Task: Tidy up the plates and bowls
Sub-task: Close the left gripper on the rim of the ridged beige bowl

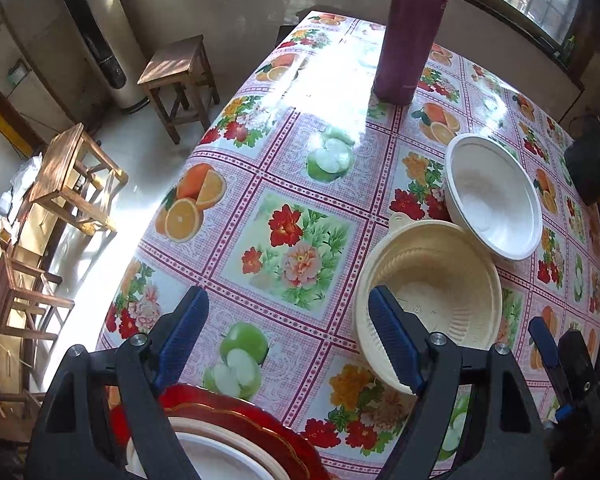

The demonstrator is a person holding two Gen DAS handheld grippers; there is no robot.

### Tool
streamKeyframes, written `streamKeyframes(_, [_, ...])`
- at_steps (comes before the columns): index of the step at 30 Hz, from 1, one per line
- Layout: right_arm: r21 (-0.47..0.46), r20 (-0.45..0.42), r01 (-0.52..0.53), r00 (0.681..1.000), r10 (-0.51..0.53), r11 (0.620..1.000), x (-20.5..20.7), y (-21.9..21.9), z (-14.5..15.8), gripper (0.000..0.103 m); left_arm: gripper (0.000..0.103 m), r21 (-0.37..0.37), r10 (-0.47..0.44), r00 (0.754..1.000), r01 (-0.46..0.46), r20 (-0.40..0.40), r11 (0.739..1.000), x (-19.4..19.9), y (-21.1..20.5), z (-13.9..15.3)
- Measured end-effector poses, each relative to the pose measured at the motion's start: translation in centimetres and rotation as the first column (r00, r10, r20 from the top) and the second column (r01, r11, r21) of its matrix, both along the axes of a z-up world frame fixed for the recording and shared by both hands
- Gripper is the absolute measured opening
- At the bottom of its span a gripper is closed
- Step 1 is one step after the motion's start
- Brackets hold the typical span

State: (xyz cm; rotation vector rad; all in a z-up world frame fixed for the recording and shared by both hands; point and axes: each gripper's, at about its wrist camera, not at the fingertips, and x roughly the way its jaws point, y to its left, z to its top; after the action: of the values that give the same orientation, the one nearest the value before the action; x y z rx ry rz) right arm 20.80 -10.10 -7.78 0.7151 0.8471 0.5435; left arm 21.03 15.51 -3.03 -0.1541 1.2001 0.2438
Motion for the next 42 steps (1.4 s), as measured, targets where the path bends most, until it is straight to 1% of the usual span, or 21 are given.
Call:
streamKeyframes(3, [0.045, -0.04, -0.006, 0.999, 0.008, 0.999, 0.7, -0.3, -1.3, 0.102, 0.083, -0.048, 0.038, 0.999, -0.038, -0.015, 0.998, 0.4, -0.3, -1.9])
streamKeyframes(5, [0.046, -0.052, -0.017, 0.998, 0.02, 0.999, 1.0, -0.2, -1.6, 0.102, 0.083, -0.083, 0.041, 0.999, -0.043, -0.022, 0.996, 0.3, -0.9, -2.7])
streamKeyframes(7, [0.058, -0.051, -0.025, 0.998, 0.028, 0.998, 1.2, -0.3, -1.8, 0.102, 0.083, -0.123, 0.049, 0.999, -0.051, -0.022, 0.991, -0.2, -1.4, -3.0])
streamKeyframes(9, [0.078, -0.058, -0.031, 0.998, 0.035, 0.997, 1.2, -0.3, -1.9, 0.102, 0.083, -0.141, 0.038, 0.999, -0.039, -0.009, 0.989, -0.7, -2.1, -2.9])
streamKeyframes(11, [0.114, -0.068, -0.038, 0.997, 0.046, 0.993, 1.6, -0.5, -2.1, 0.102, 0.083, -0.141, 0.023, 1.0, -0.024, -0.011, 0.99, -1.0, -2.7, -2.9])
streamKeyframes(18, [0.156, -0.106, -0.055, 0.992, 0.072, 0.986, 2.0, 0.0, -3.0, 0.102, 0.083, -0.16, 0.007, 0.999, -0.012, -0.032, 0.987, -1.1, -3.2, -3.7])
streamKeyframes(21, [0.154, -0.122, -0.062, 0.989, 0.081, 0.986, 2.1, 0.5, -3.6, 0.102, 0.083, -0.153, 0.006, 0.999, -0.014, -0.051, 0.988, -0.8, -3.5, -4.4])
streamKeyframes(23, [0.183, -0.135, -0.061, 0.987, 0.086, 0.981, 2.3, 0.5, -4.1, 0.102, 0.083, -0.143, 0.0, 0.998, -0.008, -0.058, 0.99, -0.6, -3.7, -4.7])
streamKeyframes(26, [0.221, -0.172, -0.049, 0.981, 0.089, 0.974, 2.7, 0.2, -4.9, 0.102, 0.083, -0.13, -0.011, 0.998, 0.002, -0.068, 0.991, -0.5, -4.0, -5.1])
streamKeyframes(29, [0.243, -0.24, -0.025, 0.967, 0.086, 0.97, 3.2, -0.2, -6.4, 0.102, 0.083, -0.132, -0.018, 0.997, 0.008, -0.079, 0.991, -0.4, -4.3, -5.4])
streamKeyframes(31, [0.254, -0.241, -0.009, 0.968, 0.072, 0.967, 3.1, -0.6, -6.5, 0.102, 0.083, -0.13, -0.025, 0.996, 0.014, -0.082, 0.991, -0.3, -4.5, -5.6])
streamKeyframes(35, [0.256, -0.246, -0.011, 0.966, 0.076, 0.967, 3.3, -0.7, -6.8, 0.102, 0.083, -0.123, -0.028, 0.995, 0.017, -0.091, 0.992, -0.1, -4.6, -5.7])
streamKeyframes(38, [0.25, -0.241, -0.006, 0.968, 0.069, 0.968, 3.3, -1.1, -7.1, 0.096, 0.083, -0.095, -0.046, 0.996, 0.038, -0.082, 0.995, 0.0, -4.8, -5.3])
streamKeyframes(40, [0.236, -0.234, -0.012, 0.97, 0.069, 0.972, 3.2, -1.0, -6.9, 0.086, 0.083, -0.077, -0.049, 0.996, 0.043, -0.069, 0.996, -0.2, -4.5, -4.8])
streamKeyframes(41, [0.218, -0.225, -0.024, 0.972, 0.074, 0.976, 3.2, -0.8, -6.8, 0.082, 0.083, -0.072, -0.047, 0.997, 0.043, -0.062, 0.996, -0.4, -4.3, -4.6])
streamKeyframes(42, [0.198, -0.214, -0.039, 0.974, 0.082, 0.979, 3.1, -0.5, -6.5, 0.073, 0.083, -0.066, -0.048, 0.997, 0.044, -0.054, 0.997, -0.5, -4.1, -4.4])
